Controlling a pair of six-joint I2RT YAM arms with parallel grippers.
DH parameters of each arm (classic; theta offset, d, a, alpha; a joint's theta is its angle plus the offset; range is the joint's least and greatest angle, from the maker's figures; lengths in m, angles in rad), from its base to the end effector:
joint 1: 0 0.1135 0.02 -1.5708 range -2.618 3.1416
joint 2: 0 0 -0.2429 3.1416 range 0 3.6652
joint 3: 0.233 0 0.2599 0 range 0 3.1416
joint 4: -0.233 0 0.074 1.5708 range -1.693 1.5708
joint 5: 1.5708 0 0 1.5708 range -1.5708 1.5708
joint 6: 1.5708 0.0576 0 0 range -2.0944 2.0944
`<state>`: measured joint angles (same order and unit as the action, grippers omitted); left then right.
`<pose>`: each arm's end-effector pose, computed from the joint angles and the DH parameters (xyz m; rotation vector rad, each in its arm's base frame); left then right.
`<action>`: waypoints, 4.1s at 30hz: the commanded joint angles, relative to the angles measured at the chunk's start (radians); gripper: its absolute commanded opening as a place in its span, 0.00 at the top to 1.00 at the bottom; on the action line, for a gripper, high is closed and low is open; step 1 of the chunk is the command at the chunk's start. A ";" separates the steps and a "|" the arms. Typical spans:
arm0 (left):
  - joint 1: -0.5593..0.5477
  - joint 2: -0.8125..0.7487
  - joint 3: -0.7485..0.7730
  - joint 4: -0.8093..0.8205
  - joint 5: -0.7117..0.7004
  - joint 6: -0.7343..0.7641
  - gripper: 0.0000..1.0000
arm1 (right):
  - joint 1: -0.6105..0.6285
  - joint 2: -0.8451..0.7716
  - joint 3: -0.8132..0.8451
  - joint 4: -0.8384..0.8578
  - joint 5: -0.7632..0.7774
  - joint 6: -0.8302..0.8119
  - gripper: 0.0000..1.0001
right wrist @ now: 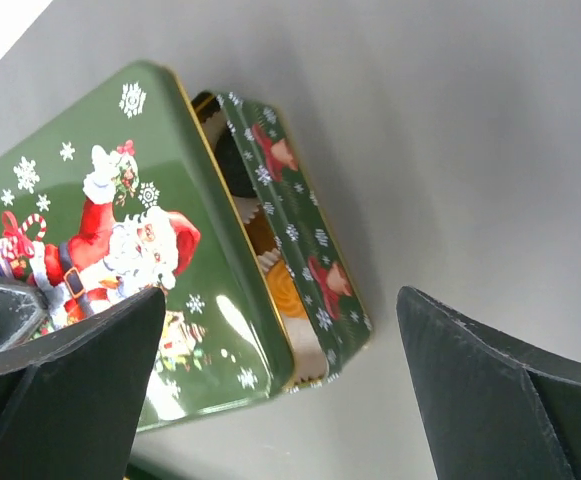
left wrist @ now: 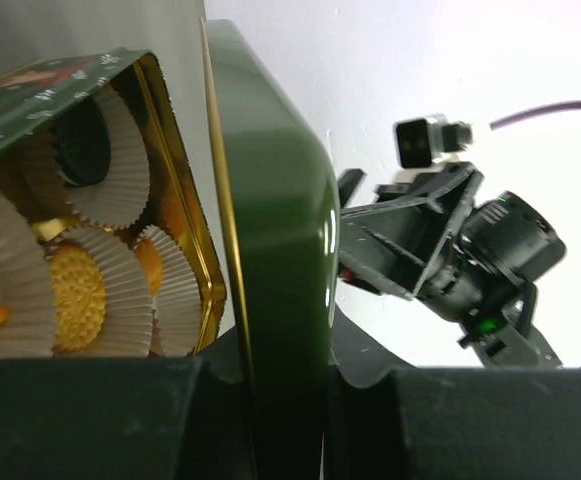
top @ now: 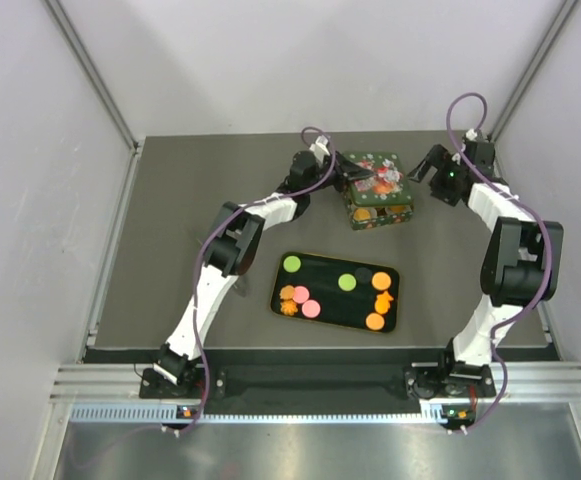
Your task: Pack the cookies
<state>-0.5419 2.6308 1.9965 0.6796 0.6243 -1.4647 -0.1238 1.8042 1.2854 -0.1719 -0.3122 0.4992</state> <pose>0.4896 -0.3341 0.1362 -0.2638 1.9316 -1.9501 0.4238 -0.0349 0.1945 0.5367 2.2167 0.5515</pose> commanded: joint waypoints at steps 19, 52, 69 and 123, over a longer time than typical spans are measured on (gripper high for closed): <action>-0.013 -0.008 -0.024 0.034 -0.037 0.009 0.81 | 0.018 0.182 0.086 0.153 -0.237 0.019 0.10; 0.076 -0.181 -0.303 0.115 0.011 0.030 0.65 | 0.105 0.254 0.198 0.008 -0.225 -0.108 0.11; 0.112 -0.264 -0.403 0.120 0.052 0.055 0.61 | 0.174 0.270 0.244 -0.023 -0.231 -0.142 0.11; 0.194 -0.523 -0.720 -0.123 0.034 0.306 0.63 | 0.309 0.359 0.322 -0.034 -0.292 -0.199 0.11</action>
<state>-0.3569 2.1883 1.2942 0.5659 0.6662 -1.2213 0.1684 2.1391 1.5600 -0.2287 -0.5938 0.3313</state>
